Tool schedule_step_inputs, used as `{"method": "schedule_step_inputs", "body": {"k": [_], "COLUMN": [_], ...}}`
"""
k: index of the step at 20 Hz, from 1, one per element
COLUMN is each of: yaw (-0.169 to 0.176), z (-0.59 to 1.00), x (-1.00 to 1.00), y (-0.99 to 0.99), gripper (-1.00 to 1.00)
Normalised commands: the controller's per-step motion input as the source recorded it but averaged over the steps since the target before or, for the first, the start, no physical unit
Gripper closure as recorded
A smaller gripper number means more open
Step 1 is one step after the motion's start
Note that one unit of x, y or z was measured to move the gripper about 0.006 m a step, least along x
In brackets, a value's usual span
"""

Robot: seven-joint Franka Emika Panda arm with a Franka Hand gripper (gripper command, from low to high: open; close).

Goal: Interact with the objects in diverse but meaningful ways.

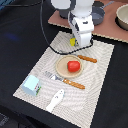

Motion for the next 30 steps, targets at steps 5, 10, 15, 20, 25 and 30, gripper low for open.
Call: {"method": "schedule_step_inputs", "body": {"k": [5, 10, 15, 20, 25, 30], "yaw": [0.0, 0.0, 0.0, 0.0, -0.003, -0.003], "z": [1.0, 0.48, 0.12, -0.11, -0.4, -0.59], "x": [-0.21, -0.74, -0.73, -0.74, -0.82, -0.8], "y": [-0.02, -0.34, -0.43, -0.5, -0.51, -0.55], "gripper": [1.0, 1.0, 1.0, 1.0, 1.0, 1.0]}}
